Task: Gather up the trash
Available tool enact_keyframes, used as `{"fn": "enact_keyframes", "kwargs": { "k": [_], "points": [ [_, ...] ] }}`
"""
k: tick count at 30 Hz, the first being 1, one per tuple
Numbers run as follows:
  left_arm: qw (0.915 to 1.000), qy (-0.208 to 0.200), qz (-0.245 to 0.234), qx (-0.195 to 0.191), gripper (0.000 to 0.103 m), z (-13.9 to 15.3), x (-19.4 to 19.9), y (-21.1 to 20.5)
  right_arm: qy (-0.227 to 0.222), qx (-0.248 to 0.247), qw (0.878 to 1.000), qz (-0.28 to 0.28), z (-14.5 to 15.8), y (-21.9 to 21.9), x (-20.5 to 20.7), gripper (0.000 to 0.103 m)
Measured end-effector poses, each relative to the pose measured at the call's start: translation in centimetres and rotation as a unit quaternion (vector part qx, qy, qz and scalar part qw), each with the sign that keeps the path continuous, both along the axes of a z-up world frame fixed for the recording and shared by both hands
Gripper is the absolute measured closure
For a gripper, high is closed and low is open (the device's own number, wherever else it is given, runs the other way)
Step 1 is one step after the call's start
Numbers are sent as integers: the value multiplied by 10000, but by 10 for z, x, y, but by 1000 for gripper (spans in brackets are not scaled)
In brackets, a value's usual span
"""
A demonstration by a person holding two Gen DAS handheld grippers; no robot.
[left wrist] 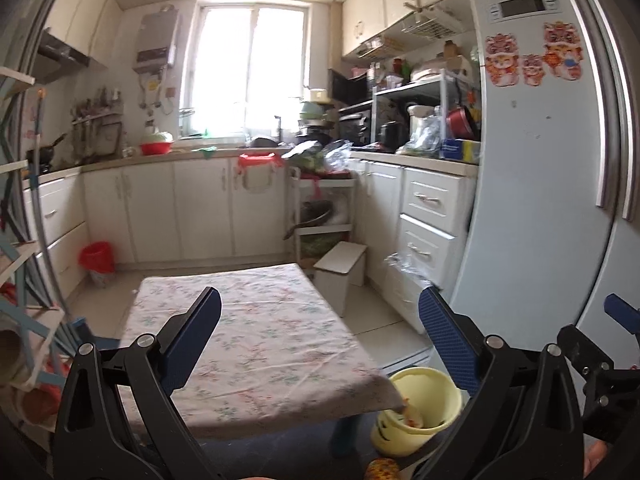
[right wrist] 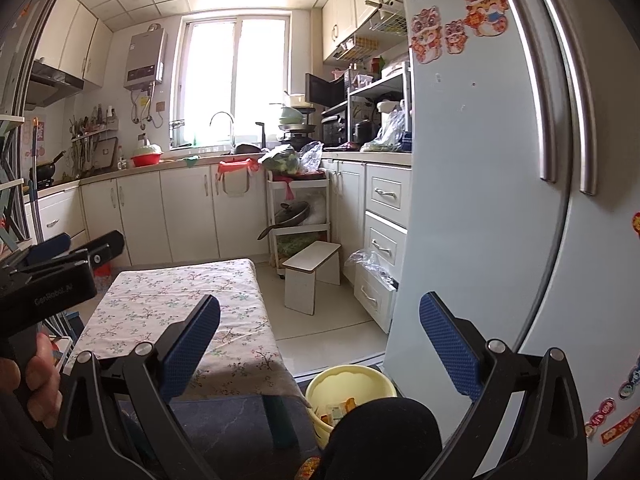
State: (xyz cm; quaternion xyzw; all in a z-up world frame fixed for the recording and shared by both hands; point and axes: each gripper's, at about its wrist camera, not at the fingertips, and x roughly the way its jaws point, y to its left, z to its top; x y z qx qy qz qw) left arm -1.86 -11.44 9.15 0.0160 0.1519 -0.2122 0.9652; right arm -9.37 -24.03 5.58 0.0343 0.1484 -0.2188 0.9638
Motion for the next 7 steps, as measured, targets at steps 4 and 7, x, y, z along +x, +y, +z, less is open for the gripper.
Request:
{"fn": "enact_keyframes", "kwargs": {
  "k": [4,7],
  "points": [
    [9995,147,255,74,8,-4,18,16,133,-43,9998,174,-4,8,21,7],
    [9986,247,464,113,8,-9,32,31,240,-84,9991,340,-8,16,39,7]
  ]
}}
